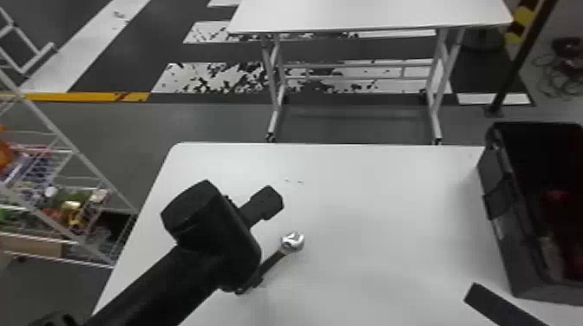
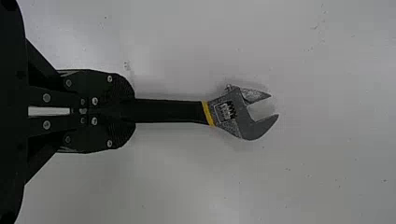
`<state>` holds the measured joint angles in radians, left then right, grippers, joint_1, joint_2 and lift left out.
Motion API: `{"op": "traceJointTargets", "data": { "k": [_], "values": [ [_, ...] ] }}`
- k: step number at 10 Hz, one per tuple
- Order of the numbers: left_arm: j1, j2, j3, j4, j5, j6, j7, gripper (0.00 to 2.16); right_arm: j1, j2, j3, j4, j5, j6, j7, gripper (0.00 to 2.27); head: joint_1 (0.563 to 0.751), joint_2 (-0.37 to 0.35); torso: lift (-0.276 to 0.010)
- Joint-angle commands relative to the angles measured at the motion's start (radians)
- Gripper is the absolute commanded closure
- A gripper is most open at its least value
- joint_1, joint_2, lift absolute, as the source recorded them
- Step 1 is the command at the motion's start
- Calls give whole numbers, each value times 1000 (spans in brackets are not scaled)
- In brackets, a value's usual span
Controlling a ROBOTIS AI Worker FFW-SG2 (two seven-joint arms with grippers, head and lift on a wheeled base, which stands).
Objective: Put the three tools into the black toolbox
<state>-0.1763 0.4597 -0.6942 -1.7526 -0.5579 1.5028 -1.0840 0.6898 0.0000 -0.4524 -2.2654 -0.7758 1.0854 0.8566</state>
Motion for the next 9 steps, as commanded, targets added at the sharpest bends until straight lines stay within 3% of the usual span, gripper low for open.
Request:
{"op": "traceJointTargets", "data": {
  "k": [1, 3, 4, 6, 8, 9],
  "values": [
    [8, 7, 33, -62, 1, 46, -7, 2138, -12, 1, 0, 9, 3, 0, -2, 66, 695, 138, -51],
    [17, 8, 71, -127, -2, 69, 2, 2138, -29, 1, 4, 24, 7, 6, -4, 66, 695, 131, -51],
    [55, 4, 130, -165, -2, 69, 13, 2138, -50, 1, 4, 38, 10, 43, -7, 66, 695, 127, -51],
    [87, -9, 147, -211, -8, 69, 47, 2138, -105, 1, 18, 56, 33, 117, -17, 66, 695, 134, -51],
    [112, -29, 140, -262, -45, 69, 65, 2138, -184, 1, 67, 87, 78, 236, -56, 66, 695, 145, -51],
    [123, -53, 151, -289, -50, 69, 73, 2138, -228, 1, 104, 124, 96, 291, -73, 66, 695, 155, -51]
  ]
}}
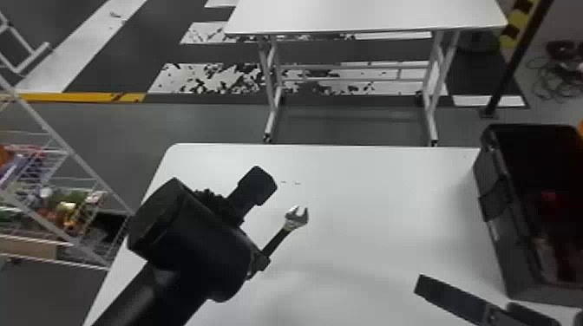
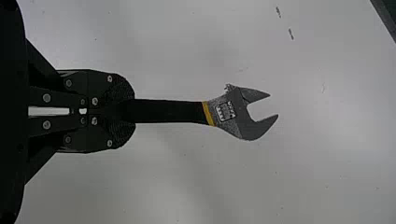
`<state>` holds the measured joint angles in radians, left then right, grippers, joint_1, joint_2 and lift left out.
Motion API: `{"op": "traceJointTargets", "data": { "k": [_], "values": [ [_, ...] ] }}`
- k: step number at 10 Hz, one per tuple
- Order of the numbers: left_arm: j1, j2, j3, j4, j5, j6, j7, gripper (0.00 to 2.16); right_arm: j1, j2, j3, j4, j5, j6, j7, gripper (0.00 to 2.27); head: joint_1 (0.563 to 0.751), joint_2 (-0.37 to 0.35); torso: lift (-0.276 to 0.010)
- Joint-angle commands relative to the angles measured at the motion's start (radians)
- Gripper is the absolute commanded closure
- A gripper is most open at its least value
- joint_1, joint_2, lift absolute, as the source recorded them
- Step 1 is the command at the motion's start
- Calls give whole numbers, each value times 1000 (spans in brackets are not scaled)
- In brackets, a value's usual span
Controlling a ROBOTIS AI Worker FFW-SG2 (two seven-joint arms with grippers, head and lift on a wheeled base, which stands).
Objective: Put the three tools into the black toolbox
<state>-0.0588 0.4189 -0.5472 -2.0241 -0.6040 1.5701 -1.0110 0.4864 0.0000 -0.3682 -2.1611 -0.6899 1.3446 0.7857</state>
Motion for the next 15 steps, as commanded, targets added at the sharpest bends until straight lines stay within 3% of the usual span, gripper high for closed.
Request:
{"op": "traceJointTargets", "data": {
  "k": [1, 3, 5, 7, 11, 15],
  "values": [
    [16, -43, 20, -21, -3, 1, 11, 2138, -48, 1, 57, 40, 41, 42, -6, 66, 695, 160, -51],
    [31, -86, 26, -21, -7, 1, 29, 2138, -94, 1, 110, 79, 81, 51, -20, 73, 695, 172, -51],
    [37, -98, 27, -33, -17, 1, 32, 2138, -126, 1, 141, 135, 96, 17, -16, 73, 695, 171, -51],
    [43, -114, 39, -48, -23, 1, 35, 2138, -166, 1, 169, 231, 121, -112, -2, 73, 695, 170, -51],
    [45, -178, 36, -44, -19, 1, 55, 2138, -276, 1, 195, 392, 144, -216, 18, 73, 695, 128, -51],
    [39, -212, 35, -12, -7, 1, 74, 2138, -362, 1, 236, 546, 158, -357, 21, 73, 695, 99, -51]
  ]
}}
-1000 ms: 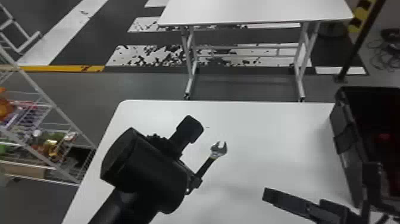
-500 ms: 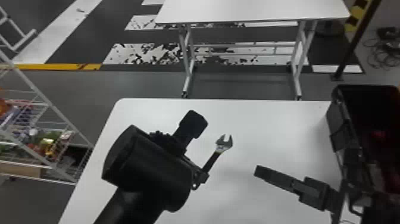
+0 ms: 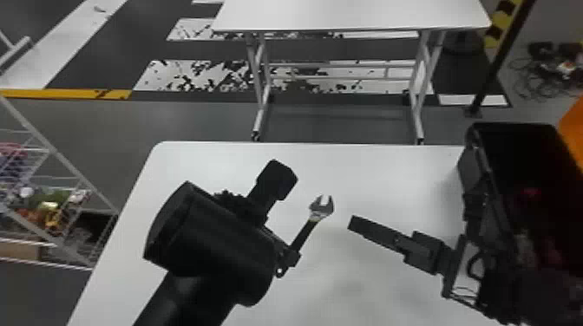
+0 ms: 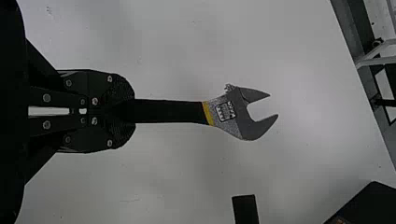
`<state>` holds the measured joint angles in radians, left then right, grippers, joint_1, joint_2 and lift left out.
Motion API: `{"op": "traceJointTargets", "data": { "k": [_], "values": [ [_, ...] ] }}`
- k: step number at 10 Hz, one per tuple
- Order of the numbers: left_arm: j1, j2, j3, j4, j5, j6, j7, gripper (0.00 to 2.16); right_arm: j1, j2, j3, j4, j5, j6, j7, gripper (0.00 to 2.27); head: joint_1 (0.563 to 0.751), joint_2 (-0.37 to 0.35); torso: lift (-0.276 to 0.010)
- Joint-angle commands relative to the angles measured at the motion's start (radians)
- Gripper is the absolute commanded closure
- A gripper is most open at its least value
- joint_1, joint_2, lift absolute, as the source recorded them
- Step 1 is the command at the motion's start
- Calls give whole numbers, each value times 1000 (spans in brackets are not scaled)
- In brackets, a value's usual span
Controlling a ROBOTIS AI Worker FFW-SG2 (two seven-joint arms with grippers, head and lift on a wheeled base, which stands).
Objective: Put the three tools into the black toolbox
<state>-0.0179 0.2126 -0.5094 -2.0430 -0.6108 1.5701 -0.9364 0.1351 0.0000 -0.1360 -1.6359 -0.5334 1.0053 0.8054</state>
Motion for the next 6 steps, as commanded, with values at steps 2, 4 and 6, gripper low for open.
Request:
{"op": "traceJointTargets", "data": {
  "k": [2, 4, 6],
  "values": [
    [-8, -16, -15, 21, -4, 1, 4, 2138, -31, 1, 36, 71, 12, -104, 1, 73, 695, 93, -51],
    [-10, -22, -26, 21, -12, 1, 4, 2138, -40, 1, 73, 93, 15, -138, -2, 73, 695, 94, -51],
    [-8, -30, -40, 20, -21, 1, 7, 2138, -40, 1, 113, 102, 39, -165, -5, 73, 695, 108, -51]
  ]
}}
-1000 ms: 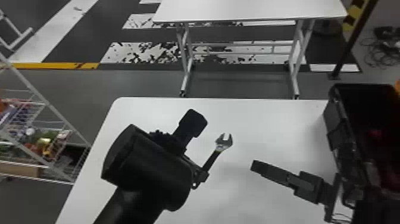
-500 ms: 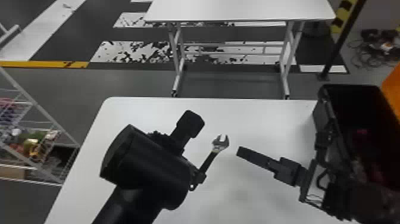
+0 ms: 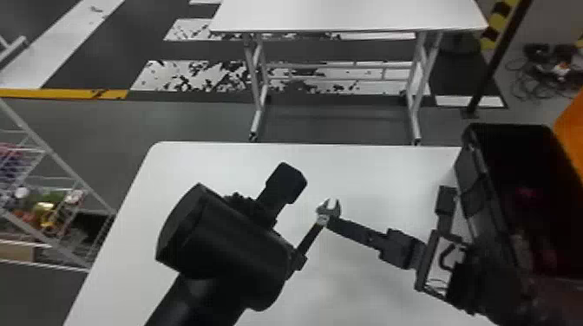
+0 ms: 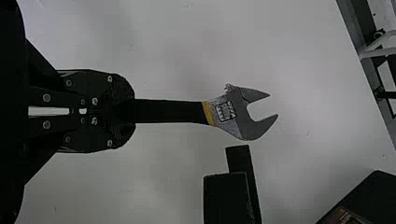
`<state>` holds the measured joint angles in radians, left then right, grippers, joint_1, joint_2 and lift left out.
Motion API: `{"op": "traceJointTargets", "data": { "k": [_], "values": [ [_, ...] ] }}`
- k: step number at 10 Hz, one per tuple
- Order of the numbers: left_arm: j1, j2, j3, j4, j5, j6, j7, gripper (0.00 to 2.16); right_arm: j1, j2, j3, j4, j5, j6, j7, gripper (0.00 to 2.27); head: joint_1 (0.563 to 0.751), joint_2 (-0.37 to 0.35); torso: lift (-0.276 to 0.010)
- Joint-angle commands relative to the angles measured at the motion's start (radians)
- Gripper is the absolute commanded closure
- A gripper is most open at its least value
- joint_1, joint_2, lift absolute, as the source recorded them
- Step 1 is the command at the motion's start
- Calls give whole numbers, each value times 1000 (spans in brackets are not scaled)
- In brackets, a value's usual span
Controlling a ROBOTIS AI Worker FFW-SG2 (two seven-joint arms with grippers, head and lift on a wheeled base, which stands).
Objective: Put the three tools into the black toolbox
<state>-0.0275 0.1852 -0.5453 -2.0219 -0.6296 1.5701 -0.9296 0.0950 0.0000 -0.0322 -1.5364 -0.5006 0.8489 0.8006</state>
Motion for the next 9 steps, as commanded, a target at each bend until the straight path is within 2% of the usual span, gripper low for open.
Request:
{"op": "traceJointTargets", "data": {
  "k": [1, 5, 7, 8, 9],
  "values": [
    [3, -3, -9, -1, -4, 1, 0, 2142, 0, 1, 25, 6, 16, -12, 0, 73, 695, 111, -51],
    [6, -15, -38, -5, -18, 1, 2, 2142, -8, 1, 57, 27, 31, -67, -6, 73, 695, 124, -51],
    [6, -15, -47, -5, -16, 1, 5, 2142, -20, 1, 60, 39, 33, -86, -12, 100, 695, 117, -51],
    [6, -16, -47, -5, -16, 1, 5, 2142, -28, 1, 60, 48, 36, -89, -17, 164, 695, 114, -51],
    [6, -16, -47, -5, -16, 1, 6, 2138, -35, 1, 61, 56, 42, -89, -17, 464, 695, 111, -51]
  ]
}}
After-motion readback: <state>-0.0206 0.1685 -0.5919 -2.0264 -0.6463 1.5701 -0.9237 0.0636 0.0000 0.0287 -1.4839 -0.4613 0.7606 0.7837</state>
